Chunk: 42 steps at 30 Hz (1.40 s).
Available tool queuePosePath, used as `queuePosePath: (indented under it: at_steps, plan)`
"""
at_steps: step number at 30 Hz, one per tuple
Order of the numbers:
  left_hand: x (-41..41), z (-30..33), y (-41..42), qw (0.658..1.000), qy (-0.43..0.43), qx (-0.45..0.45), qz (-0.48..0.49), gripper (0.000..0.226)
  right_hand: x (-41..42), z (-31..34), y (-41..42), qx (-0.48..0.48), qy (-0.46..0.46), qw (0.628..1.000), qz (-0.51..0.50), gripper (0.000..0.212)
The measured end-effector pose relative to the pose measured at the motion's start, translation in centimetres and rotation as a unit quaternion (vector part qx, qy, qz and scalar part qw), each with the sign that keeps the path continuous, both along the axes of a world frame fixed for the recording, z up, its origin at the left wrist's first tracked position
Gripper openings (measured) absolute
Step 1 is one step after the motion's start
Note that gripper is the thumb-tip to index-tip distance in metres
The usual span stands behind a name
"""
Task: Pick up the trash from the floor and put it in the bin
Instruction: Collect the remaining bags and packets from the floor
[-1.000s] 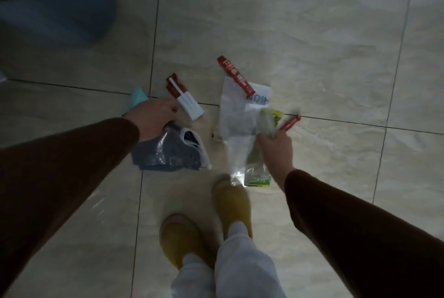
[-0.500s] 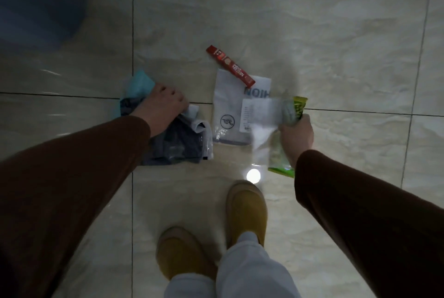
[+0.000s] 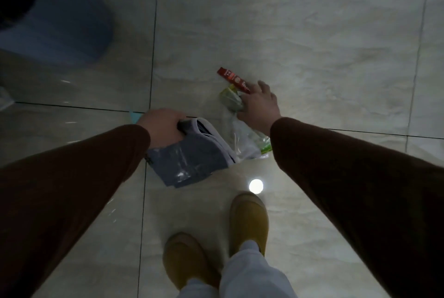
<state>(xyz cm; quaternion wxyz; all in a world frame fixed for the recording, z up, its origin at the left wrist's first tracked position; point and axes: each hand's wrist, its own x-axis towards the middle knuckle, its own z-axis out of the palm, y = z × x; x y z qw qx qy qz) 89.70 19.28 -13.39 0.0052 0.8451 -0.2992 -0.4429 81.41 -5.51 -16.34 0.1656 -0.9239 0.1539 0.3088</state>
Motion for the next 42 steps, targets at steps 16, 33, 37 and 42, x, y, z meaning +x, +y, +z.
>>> queuePosePath:
  at_steps: [16, 33, 37, 42]
  plan:
    - [-4.5, -4.7, 0.9, 0.984, 0.003, -0.065, 0.165, 0.024, -2.5, -3.7, 2.9, -0.065, -0.08, 0.993, -0.052, 0.061]
    - [-7.2, 19.4, 4.4, 0.893, -0.035, -0.072, 0.443, 0.02, -1.2, 24.5, 0.6, 0.021, 0.012, 0.976, -0.216, 0.008]
    - [-4.3, 26.1, 3.5, 0.865, -0.069, -0.105, 0.486, 0.008, 3.1, 30.6, 1.7, 0.043, -0.032, 0.973, -0.225, 0.008]
    - [-0.3, 31.8, 2.3, 0.833, -0.116, -0.126, 0.526, 0.006, 9.4, 35.0, 2.3, 0.091, -0.059, 0.973, -0.203, 0.014]
